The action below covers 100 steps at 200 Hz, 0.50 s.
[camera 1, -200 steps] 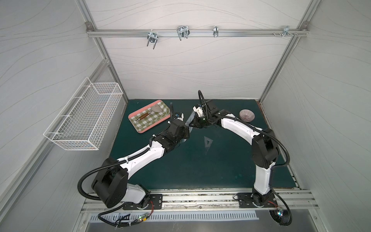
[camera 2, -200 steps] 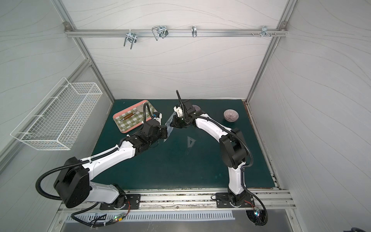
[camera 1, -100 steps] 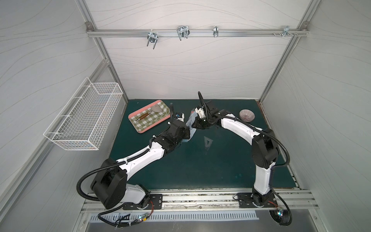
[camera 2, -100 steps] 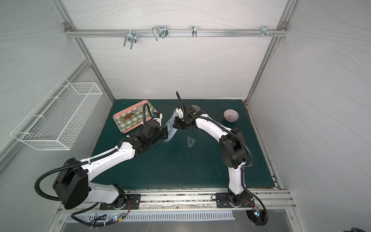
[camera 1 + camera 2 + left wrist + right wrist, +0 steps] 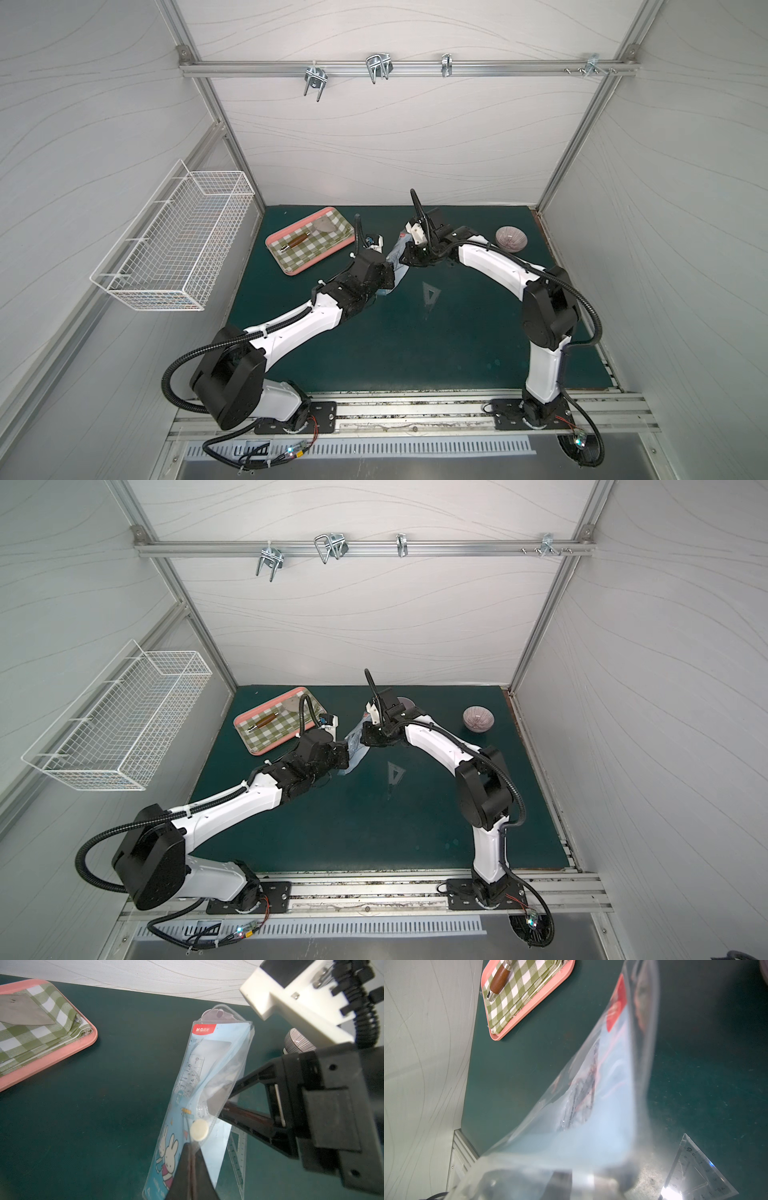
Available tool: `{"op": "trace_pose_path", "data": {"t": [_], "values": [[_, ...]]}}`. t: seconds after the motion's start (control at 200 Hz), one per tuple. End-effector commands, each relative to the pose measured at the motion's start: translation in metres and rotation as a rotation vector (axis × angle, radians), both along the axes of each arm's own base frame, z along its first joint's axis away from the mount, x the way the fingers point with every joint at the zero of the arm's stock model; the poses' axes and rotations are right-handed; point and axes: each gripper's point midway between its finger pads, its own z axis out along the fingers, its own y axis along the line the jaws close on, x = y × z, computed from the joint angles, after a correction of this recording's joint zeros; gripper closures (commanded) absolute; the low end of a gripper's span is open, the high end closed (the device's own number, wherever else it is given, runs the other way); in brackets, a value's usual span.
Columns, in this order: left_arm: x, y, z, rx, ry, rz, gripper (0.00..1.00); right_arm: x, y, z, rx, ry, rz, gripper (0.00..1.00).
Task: Open the ruler set and take out the ruler
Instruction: Take out the ruler from the ruler set bag.
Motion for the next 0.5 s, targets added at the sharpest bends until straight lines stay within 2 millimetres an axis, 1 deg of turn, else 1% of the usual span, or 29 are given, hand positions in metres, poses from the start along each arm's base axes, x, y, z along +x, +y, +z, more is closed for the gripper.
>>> {"op": "trace_pose_path", "data": {"t": [0.0,0.23,0.495], "values": [[0.010,-0.003,0.026,-0.045,-0.079,0.025,1.00,-0.004,-0.007,0.009,-0.022,-0.011,-0.003,0.79],[0.010,-0.003,0.033,-0.055,-0.099,0.027,1.00,-0.003,-0.003,0.008,-0.004,-0.002,0.004,0.79],[0.011,-0.002,0.036,-0.052,-0.110,0.031,1.00,-0.003,0.002,0.002,0.006,0.018,0.015,0.79]]}}
